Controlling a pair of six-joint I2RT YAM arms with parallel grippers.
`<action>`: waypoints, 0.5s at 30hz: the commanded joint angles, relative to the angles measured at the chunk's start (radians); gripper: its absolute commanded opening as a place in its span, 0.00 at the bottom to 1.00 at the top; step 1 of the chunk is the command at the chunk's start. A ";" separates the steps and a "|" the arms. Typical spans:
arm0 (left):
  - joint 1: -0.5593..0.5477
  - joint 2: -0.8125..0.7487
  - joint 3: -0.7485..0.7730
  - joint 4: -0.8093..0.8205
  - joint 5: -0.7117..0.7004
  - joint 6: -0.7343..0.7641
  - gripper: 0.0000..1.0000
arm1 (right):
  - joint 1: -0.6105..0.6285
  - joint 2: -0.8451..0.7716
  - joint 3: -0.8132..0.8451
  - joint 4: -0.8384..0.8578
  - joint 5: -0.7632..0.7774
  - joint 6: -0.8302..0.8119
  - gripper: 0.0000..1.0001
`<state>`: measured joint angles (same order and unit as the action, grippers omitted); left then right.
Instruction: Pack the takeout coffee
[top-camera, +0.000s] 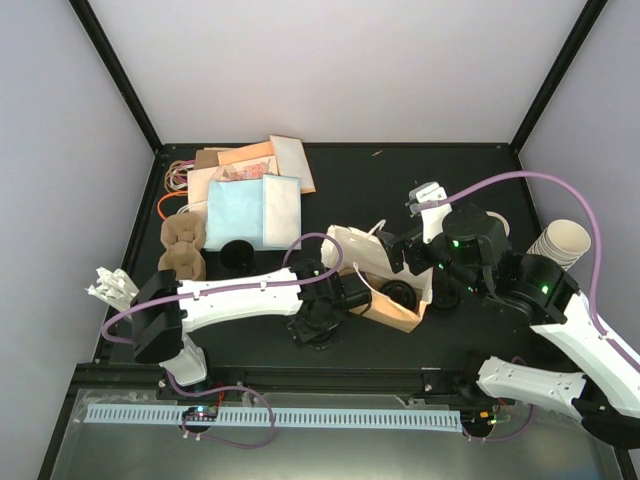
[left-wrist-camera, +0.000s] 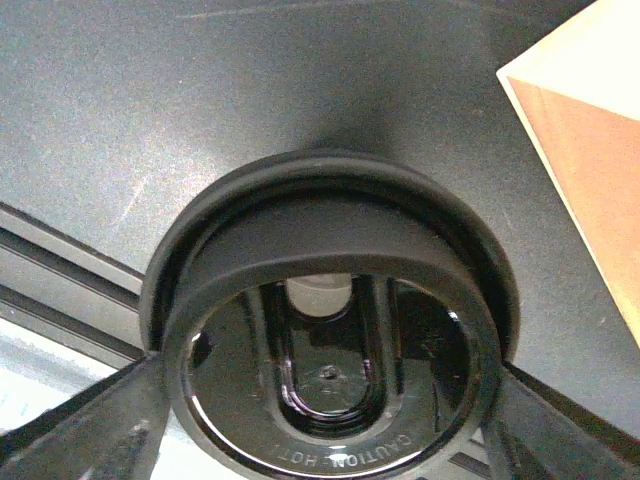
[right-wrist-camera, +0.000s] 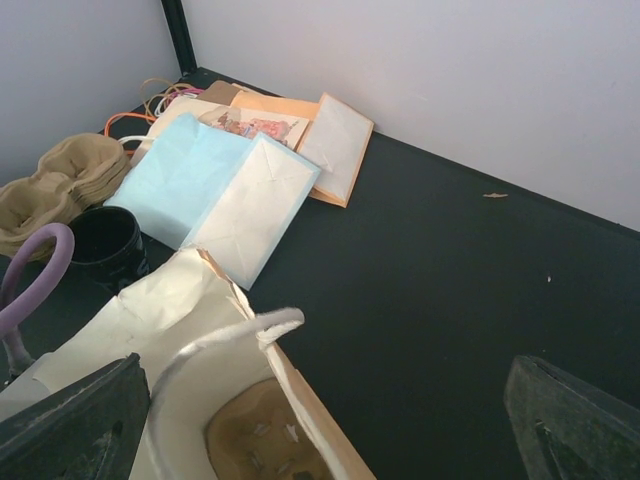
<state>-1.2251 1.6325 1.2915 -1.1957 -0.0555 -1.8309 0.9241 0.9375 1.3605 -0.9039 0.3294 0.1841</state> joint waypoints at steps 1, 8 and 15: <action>0.001 0.016 -0.018 -0.022 0.014 -0.003 0.80 | -0.005 -0.013 -0.011 0.023 -0.010 -0.009 0.99; 0.010 0.002 -0.019 -0.032 -0.011 -0.003 0.75 | -0.005 -0.013 -0.014 0.020 -0.012 -0.009 1.00; 0.010 -0.057 0.011 -0.138 -0.095 0.014 0.74 | -0.005 -0.008 -0.005 0.008 -0.021 -0.004 1.00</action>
<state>-1.2228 1.6226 1.2915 -1.2152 -0.0845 -1.8217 0.9241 0.9360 1.3552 -0.9043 0.3260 0.1837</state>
